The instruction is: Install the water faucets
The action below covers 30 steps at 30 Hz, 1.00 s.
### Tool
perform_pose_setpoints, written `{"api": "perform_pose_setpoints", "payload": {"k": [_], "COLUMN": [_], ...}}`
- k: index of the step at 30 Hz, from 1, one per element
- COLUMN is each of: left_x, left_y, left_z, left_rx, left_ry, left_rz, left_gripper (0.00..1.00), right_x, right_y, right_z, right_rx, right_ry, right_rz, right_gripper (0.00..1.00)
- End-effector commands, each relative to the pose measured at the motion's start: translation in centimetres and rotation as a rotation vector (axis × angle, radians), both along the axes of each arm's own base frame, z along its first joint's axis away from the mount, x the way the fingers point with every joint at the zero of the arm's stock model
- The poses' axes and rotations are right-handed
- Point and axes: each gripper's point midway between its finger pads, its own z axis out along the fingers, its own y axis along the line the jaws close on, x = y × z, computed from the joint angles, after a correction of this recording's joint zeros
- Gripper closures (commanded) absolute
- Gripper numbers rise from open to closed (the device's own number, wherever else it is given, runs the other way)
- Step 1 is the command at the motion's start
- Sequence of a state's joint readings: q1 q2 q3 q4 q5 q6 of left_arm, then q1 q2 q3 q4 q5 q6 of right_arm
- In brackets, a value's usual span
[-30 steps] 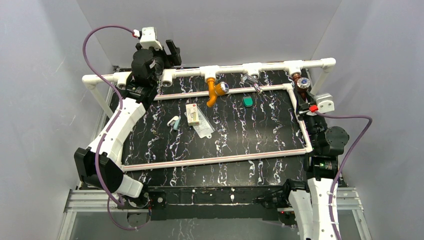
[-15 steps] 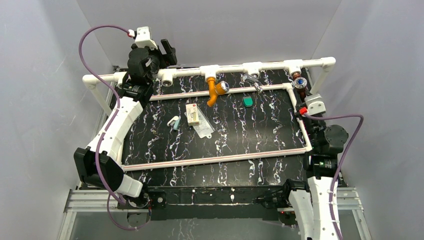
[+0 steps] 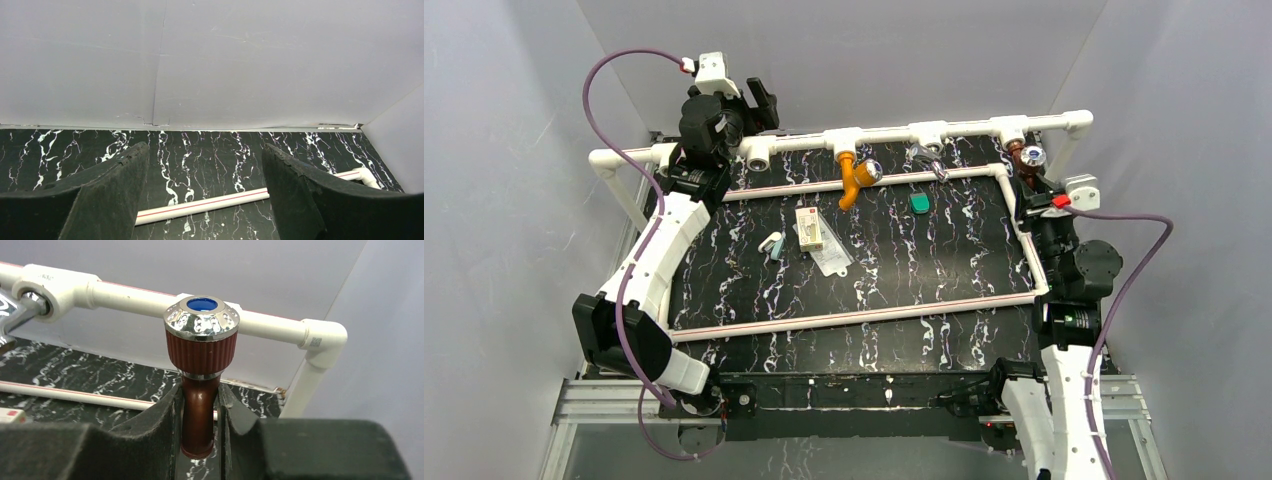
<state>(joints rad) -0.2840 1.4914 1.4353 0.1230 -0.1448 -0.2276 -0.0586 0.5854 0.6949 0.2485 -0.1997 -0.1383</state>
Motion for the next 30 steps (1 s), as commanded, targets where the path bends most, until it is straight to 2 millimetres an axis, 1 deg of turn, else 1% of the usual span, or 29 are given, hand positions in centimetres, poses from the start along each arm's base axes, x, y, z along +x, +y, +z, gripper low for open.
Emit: {"api": "perform_pose_setpoints", "payload": {"k": [1,6,16,23,24,30], "left_x": [-1.7,-1.7,-1.7,-1.6,-1.6,-1.6], "left_y": [0.6,0.7,0.8,0.8,0.8,0.7], "left_z": [-15.8,-16.0,-16.1,-16.3,-16.3,-16.3], "left_rx": [0.128,0.131,0.134,0.134,0.134,0.133], "left_ry": [0.455,0.457,0.464,0.467,0.467,0.469], "left_rz": [-0.002,0.0,0.0,-0.001,-0.001,-0.003], "left_gripper": [0.21,0.21,0.21,0.21,0.21,0.21], "right_x": [-0.1,-0.3,-0.1,-0.1,0.0,0.0], "right_y": [-0.6,-0.8,-0.5,-0.2,-0.6,-0.2], "right_z": [3.1,3.4,2.3,2.2,2.2,2.3], "right_rx": [0.196,0.354,0.64,0.844,0.883,1.08], "right_ry": [-0.033,-0.029,0.003,0.037,0.033,0.078], "right_rz": [-0.014,-0.009,0.04,0.083,0.068,0.113], "right_gripper": [0.99,0.99,0.99,0.99,0.99,0.99]}}
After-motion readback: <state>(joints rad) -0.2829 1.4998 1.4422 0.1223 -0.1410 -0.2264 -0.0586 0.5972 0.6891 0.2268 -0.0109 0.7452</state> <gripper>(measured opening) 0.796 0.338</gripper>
